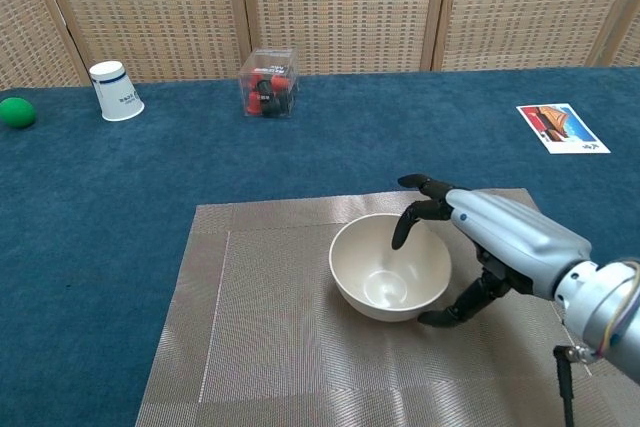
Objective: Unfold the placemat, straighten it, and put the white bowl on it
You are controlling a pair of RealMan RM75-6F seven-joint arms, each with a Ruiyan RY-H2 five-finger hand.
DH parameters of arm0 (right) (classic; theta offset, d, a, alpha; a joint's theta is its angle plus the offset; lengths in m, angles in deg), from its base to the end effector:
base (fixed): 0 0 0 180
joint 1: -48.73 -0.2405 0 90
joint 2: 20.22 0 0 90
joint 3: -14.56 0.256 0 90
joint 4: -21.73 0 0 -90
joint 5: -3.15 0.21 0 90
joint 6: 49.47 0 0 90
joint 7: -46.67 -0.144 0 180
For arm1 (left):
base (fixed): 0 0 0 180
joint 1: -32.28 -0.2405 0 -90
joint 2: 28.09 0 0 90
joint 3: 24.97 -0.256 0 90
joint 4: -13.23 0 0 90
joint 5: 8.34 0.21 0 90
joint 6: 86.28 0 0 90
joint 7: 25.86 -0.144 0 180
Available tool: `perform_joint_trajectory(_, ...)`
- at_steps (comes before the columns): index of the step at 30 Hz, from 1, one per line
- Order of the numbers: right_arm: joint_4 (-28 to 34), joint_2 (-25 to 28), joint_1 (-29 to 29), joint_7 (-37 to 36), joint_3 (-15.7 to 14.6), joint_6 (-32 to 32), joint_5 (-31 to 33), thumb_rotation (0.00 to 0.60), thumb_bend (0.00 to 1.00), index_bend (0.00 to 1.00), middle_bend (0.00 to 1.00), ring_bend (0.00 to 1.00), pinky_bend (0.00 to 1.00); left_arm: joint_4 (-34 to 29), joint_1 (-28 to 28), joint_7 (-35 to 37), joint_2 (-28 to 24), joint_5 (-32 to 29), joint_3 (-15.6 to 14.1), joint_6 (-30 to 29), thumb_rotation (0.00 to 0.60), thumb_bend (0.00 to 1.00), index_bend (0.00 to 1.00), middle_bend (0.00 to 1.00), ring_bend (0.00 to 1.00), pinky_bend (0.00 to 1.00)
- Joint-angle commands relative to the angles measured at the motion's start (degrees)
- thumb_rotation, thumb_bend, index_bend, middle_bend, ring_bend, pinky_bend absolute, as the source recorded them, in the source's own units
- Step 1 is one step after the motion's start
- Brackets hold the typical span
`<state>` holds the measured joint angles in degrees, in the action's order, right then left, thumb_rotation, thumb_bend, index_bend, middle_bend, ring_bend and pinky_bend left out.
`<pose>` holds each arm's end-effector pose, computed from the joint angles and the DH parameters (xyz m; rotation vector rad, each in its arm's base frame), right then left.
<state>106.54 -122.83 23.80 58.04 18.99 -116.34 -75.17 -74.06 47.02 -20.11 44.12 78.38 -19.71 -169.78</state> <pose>-0.1585 -0.2387 -0.0726 1.7182 -1.2381 1.1580 -0.2742 0.2406 0.1230 -1.4357 -0.9074 -1.1660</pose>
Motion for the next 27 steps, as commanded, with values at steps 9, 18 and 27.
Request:
perform_joint_trajectory(9,0.48,7.14,3.14,-1.33,0.25,-5.30,-1.29,0.600,0.24,0.28,0.00,0.00,0.00,0.13,0.00,-0.44,0.20,-0.28,0.18,0.20,0.600,0.01,0.09,0.00,0.00,0.00)
perform_joint_trajectory(18,2.07,18.09,7.48,-8.69,1.46,-11.78,-2.65,0.600,0.24,0.26,0.00,0.00,0.00,0.02,0.05,-2.29,0.65,-0.08,-0.06,0.44,0.600,0.01,0.09,0.00,0.00,0.00)
perform_joint_trajectory(27,-5.75,25.41,10.82,-15.25,1.36,-11.25,0.15,0.600,0.20,0.09,0.00,0.00,0.00,0.57,-1.04,-7.15,1.37,-0.94,-1.17,0.54,0.600,0.01,0.06,0.00,0.00,0.00)
